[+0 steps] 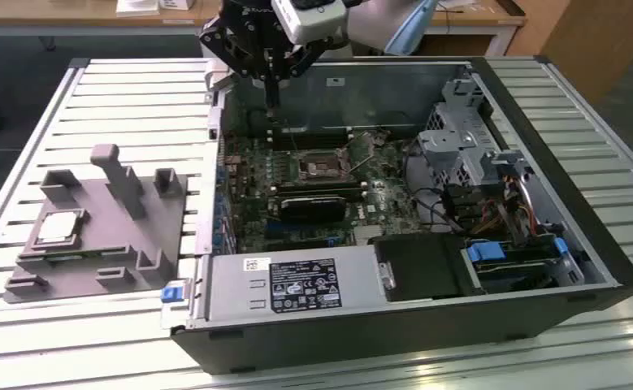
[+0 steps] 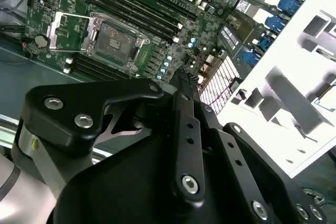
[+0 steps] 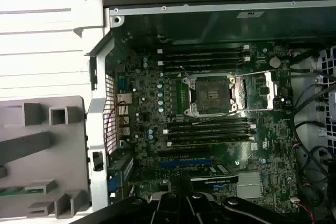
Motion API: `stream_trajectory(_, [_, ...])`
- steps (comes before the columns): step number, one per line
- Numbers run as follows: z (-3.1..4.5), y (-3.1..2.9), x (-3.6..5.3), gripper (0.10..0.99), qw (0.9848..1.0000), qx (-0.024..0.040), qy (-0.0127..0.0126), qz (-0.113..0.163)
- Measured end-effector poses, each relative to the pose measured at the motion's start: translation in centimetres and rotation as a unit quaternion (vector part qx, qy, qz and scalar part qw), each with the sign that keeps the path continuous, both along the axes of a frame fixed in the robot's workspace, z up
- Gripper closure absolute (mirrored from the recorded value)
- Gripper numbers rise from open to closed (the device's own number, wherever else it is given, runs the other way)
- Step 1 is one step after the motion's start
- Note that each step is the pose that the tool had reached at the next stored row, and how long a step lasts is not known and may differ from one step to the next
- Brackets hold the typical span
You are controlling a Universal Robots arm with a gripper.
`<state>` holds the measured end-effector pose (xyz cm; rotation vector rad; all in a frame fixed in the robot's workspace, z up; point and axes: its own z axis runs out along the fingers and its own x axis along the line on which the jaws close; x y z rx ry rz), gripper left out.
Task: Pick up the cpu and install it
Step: 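Reach for the cpu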
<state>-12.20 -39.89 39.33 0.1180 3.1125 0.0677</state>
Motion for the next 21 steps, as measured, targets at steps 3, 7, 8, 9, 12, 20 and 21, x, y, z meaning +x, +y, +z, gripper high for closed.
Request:
stream_trajectory(3, [0.00, 0.00, 0.00, 0.980, 1.0000, 0.0000, 0.0000, 0.000])
stream_trajectory(7, [0.00, 0.00, -0.09, 0.980, 1.0000, 0.0000, 0.0000, 0.000])
stream_trajectory(8, [0.00, 0.00, -0.14, 0.980, 1.0000, 0.0000, 0.0000, 0.000])
stream_trajectory(9, [0.00, 0.00, -0.20, 0.980, 1.0000, 0.0000, 0.0000, 0.000])
stream_trajectory(12, [0.00, 0.00, -0.39, 0.980, 1.0000, 0.0000, 0.0000, 0.000])
stream_trajectory(20, [0.00, 0.00, -0.91, 0.980, 1.0000, 0.0000, 0.0000, 0.000])
stream_trajectory(21, [0.00, 0.00, -0.96, 0.980, 1.0000, 0.0000, 0.0000, 0.000])
